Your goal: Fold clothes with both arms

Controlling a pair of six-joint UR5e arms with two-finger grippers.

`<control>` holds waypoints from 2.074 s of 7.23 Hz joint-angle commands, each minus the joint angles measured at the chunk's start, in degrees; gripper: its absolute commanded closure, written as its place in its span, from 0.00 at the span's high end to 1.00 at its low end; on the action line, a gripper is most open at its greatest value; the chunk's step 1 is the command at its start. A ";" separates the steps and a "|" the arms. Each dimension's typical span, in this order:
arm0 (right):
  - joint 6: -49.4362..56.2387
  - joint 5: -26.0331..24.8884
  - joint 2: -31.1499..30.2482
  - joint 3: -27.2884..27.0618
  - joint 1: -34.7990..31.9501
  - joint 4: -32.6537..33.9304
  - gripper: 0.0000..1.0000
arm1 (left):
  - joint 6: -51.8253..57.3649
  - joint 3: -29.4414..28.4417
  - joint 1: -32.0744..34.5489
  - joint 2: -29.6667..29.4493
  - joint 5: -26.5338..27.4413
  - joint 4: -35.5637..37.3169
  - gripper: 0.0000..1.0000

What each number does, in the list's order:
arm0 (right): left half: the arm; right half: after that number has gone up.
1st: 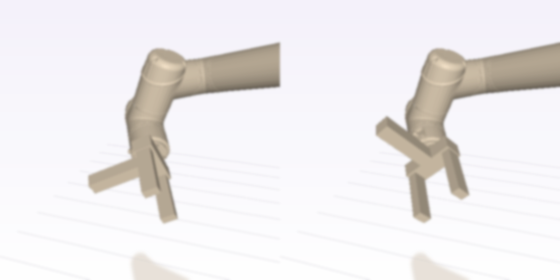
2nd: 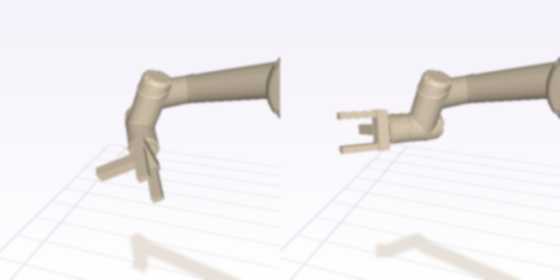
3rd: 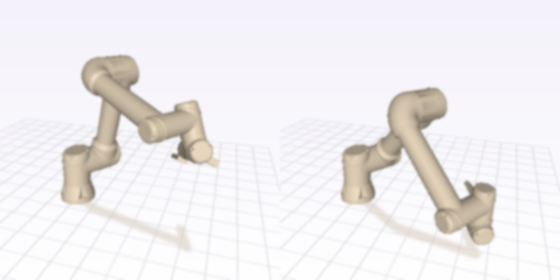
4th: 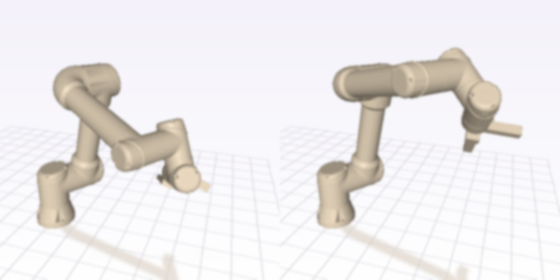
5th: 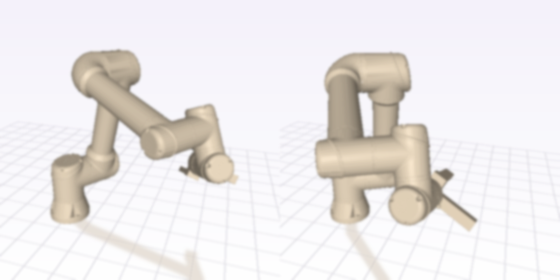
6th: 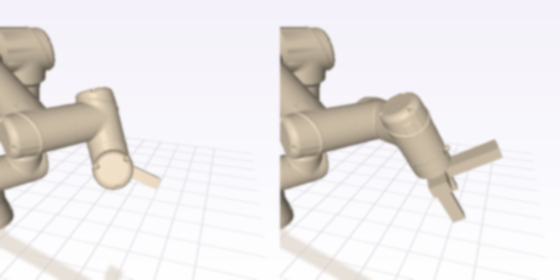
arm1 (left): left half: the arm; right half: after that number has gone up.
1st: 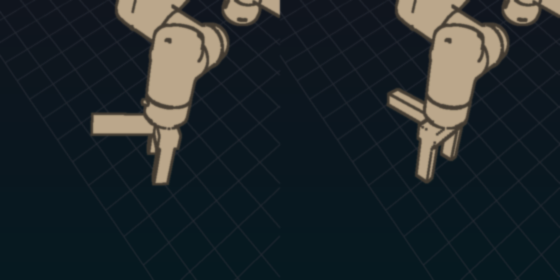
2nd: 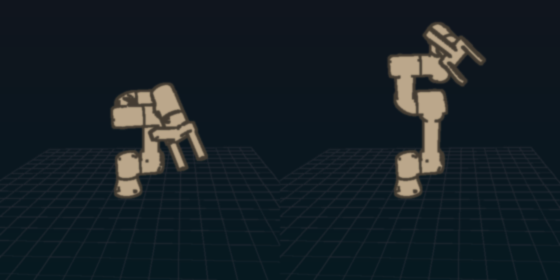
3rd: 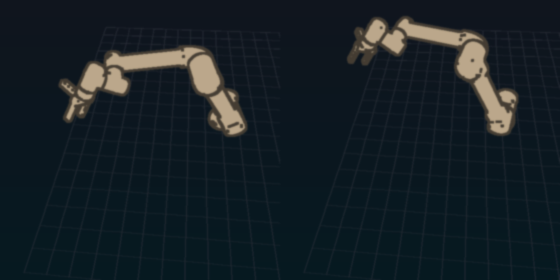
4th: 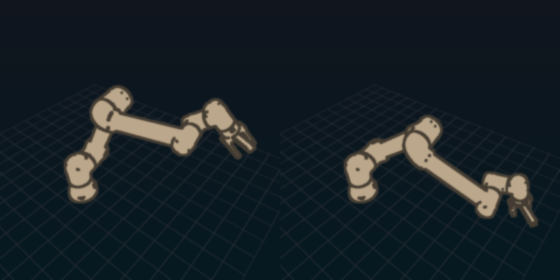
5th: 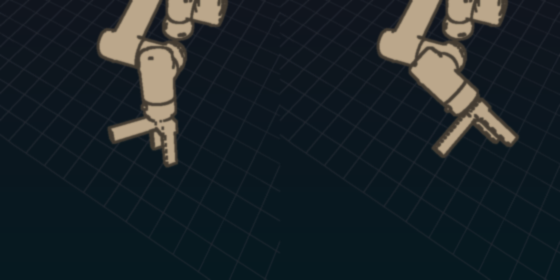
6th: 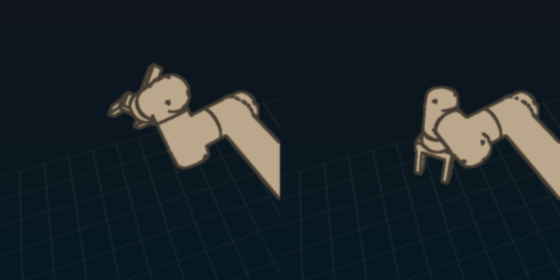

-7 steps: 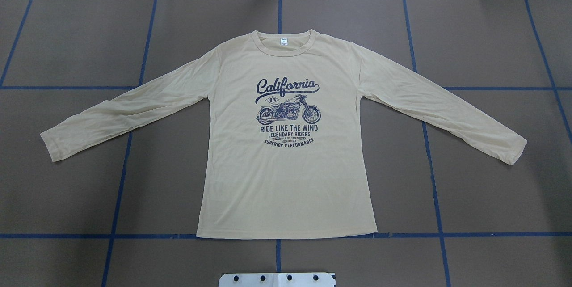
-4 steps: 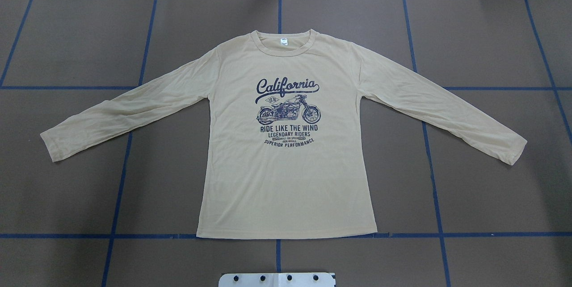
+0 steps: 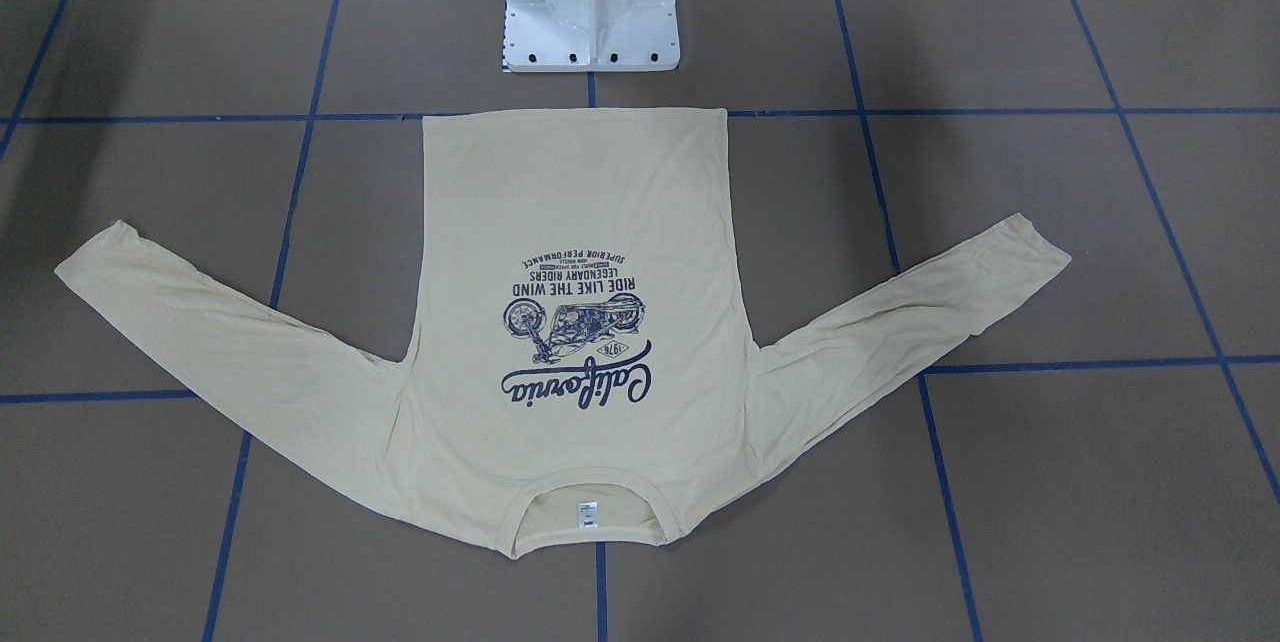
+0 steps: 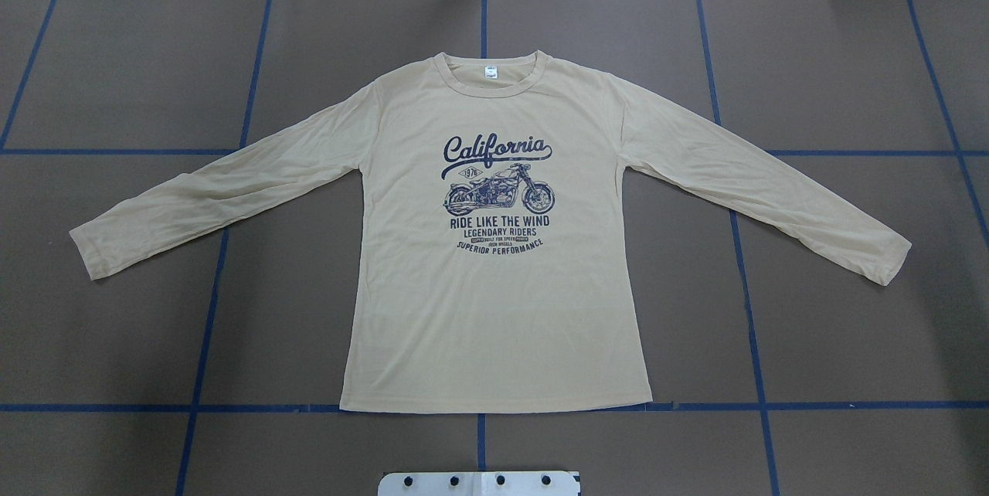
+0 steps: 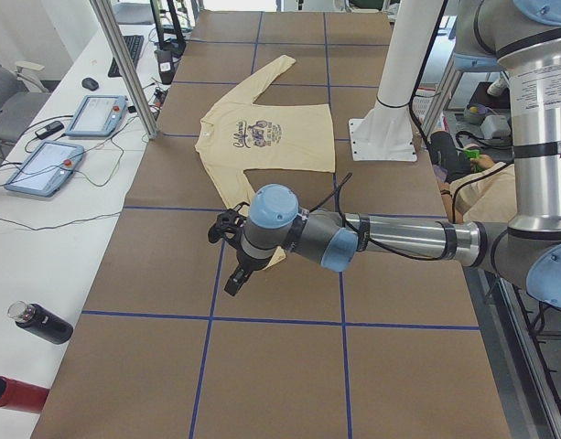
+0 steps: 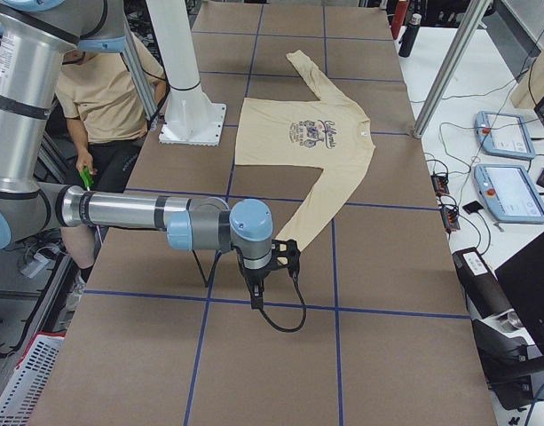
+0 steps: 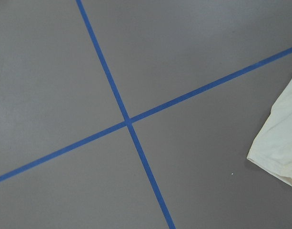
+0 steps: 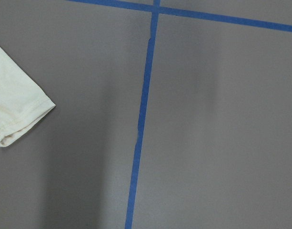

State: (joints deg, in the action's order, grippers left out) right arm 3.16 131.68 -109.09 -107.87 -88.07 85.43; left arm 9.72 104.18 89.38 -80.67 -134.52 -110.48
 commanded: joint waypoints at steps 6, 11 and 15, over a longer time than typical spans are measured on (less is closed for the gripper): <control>-1.13 3.41 2.15 -3.59 -0.61 -14.36 1.00 | -16.05 -0.29 -0.26 -10.83 0.57 -7.73 1.00; -38.49 -5.69 1.59 -2.17 16.12 -30.55 1.00 | -16.05 -0.21 -0.26 -9.86 0.57 -9.66 1.00; -62.45 -22.22 2.03 12.03 34.41 -58.29 0.96 | -16.05 -0.03 -0.26 -9.86 0.57 -9.66 1.00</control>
State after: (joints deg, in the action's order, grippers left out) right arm -53.50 114.82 -107.37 -101.21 -59.18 36.86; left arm -6.33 104.15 89.12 -90.53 -133.94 -120.15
